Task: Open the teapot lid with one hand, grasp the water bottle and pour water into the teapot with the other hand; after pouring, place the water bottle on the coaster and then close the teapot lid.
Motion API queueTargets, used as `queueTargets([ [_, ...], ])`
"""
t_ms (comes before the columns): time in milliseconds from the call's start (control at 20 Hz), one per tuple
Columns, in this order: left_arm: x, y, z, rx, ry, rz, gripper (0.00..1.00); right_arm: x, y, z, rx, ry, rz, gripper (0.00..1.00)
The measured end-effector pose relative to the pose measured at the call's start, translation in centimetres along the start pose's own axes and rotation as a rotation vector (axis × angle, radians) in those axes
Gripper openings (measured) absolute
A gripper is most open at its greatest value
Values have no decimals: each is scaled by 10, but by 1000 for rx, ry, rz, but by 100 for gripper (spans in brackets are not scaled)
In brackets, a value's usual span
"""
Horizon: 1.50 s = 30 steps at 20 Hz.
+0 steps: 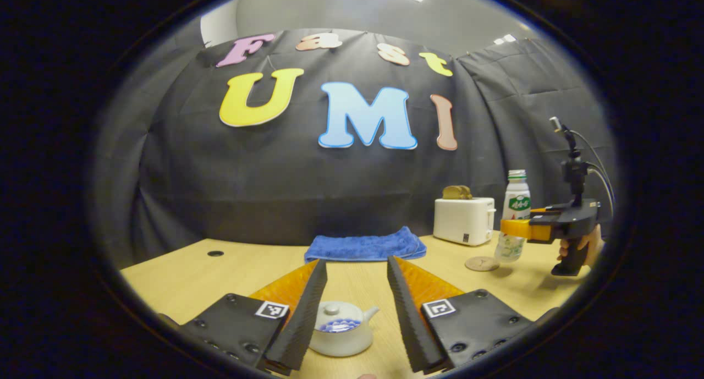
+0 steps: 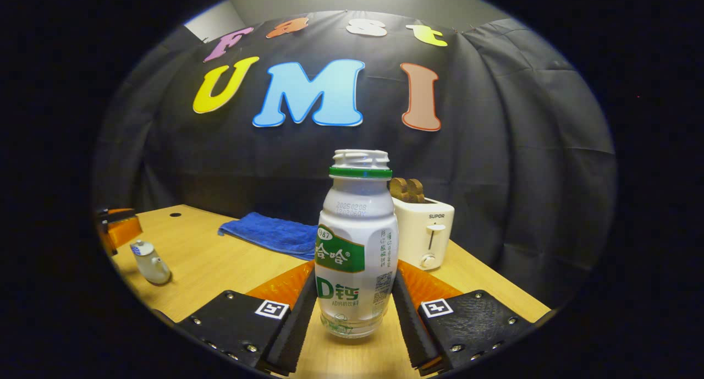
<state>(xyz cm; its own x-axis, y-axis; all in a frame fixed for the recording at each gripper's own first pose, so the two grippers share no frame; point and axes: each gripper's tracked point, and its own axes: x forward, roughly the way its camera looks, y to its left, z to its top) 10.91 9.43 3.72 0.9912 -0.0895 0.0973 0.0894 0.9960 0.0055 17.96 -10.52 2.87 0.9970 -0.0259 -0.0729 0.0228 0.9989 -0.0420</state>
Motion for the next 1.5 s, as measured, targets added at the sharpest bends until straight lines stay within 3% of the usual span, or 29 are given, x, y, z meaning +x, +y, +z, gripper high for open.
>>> queueTargets([
  [50,-4,-2,9,14,-32,-4,85,8,0,-4,43,21,13,72],
  [150,-8,-8,18,34,-72,-12,88,24,-5,-8,75,38,8,72],
  [250,-7,-16,17,41,-73,-36,91,38,-6,-7,19,31,-10,72],
  [400,-6,-18,14,52,-60,-42,91,56,2,-11,-40,33,-12,72],
  [800,-6,-17,12,56,-53,-36,91,66,0,-27,3,55,-33,72],
  [900,-6,-20,14,52,-58,-39,90,64,-2,-26,-1,55,-45,76],
  [950,-7,-19,14,52,-61,-40,90,64,-2,-24,-1,50,-48,86],
  [1100,-8,-20,13,56,-61,-38,91,61,-5,-19,14,36,-65,95],
  [1350,-9,-21,18,73,-83,-34,91,40,2,0,44,-32,-34,95],
  [1500,-13,-22,26,68,-107,-39,91,11,-3,15,-10,-74,-70,95],
])
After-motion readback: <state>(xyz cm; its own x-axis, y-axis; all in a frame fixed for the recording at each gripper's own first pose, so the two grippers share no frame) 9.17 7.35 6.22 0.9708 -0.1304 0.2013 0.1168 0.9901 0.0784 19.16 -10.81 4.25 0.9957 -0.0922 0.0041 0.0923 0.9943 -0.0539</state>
